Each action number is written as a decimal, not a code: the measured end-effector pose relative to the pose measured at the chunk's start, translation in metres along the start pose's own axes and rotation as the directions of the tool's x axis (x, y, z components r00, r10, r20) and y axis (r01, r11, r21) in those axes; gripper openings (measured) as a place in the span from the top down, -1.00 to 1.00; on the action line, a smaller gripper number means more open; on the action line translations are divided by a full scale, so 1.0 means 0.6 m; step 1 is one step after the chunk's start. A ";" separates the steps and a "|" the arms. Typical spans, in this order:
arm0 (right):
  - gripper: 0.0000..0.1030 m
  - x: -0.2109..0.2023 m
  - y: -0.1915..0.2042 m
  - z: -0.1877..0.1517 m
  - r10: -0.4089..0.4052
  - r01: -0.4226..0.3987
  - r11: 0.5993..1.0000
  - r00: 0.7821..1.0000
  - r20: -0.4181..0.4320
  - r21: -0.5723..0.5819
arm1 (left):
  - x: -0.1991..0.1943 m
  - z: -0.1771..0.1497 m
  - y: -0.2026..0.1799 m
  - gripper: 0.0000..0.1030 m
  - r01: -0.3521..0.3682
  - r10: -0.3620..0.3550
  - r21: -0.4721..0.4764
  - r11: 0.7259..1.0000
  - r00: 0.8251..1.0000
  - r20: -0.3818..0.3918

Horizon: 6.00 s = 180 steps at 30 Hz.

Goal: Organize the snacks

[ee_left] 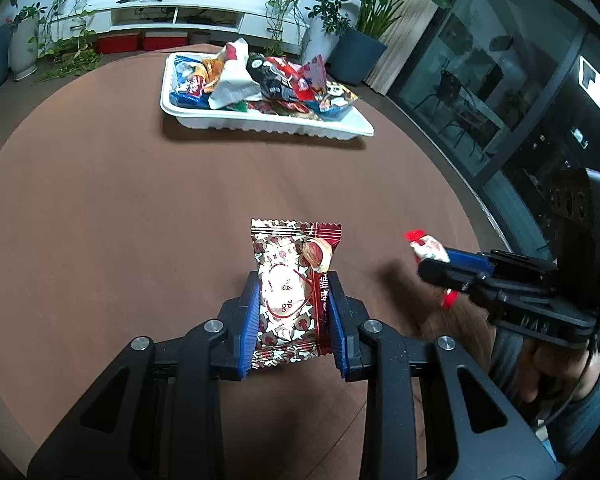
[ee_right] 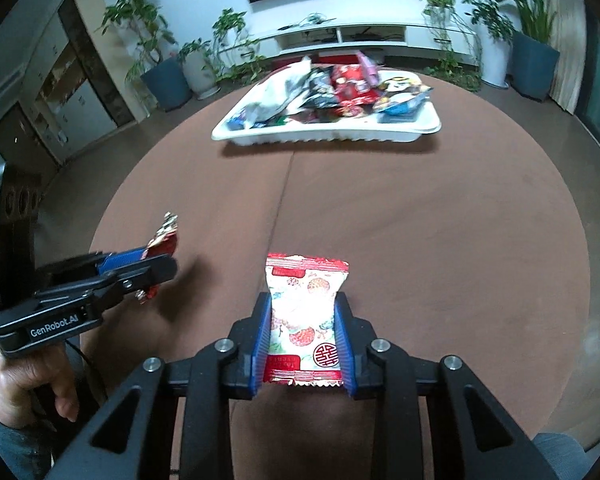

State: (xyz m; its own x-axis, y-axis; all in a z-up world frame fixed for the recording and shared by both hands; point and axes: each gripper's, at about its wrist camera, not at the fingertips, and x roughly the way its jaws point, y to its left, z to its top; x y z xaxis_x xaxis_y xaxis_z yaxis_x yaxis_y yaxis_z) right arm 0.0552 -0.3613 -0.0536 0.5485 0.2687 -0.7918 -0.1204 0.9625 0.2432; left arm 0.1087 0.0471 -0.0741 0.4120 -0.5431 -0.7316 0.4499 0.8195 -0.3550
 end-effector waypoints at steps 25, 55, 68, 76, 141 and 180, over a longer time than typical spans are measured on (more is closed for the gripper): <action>0.38 -0.079 -0.102 0.244 -0.017 0.003 0.998 0.965 0.260 0.055 | -0.049 0.262 0.057 0.45 -0.074 0.072 0.006 0.997 0.987 0.145; 0.38 0.183 -0.057 0.381 -0.023 0.033 0.996 0.994 0.108 -0.088 | 0.192 0.402 0.135 0.45 -0.114 0.112 0.024 0.993 0.992 0.060; 0.36 0.224 -0.050 0.365 -0.068 0.073 0.990 0.997 0.045 -0.121 | 0.219 0.402 0.131 0.44 -0.133 0.131 0.034 0.991 0.990 0.052; 0.35 0.239 -0.064 0.362 -0.080 0.083 0.992 0.996 0.029 -0.093 | 0.239 0.404 0.146 0.44 -0.145 0.144 0.015 0.989 0.989 0.036; -1.00 -0.232 0.019 0.071 -0.115 0.196 0.980 0.728 0.676 -0.044 | -0.140 0.050 -0.157 -1.00 -0.549 0.534 -0.103 0.830 0.725 0.435; -1.00 -0.118 0.024 -0.090 -0.249 0.252 0.967 0.929 0.274 0.025 | -0.036 -0.078 -0.117 -1.00 -0.493 0.508 -0.135 0.860 0.850 0.137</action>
State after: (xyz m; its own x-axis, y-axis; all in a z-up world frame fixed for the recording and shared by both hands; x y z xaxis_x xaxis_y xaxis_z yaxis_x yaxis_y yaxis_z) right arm -0.0298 -0.3644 -0.0243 0.7665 -0.0004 -0.6422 0.0423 0.9979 0.0499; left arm 0.0307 0.0099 -0.0605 0.6874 -0.0701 -0.7229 0.0773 0.9967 -0.0232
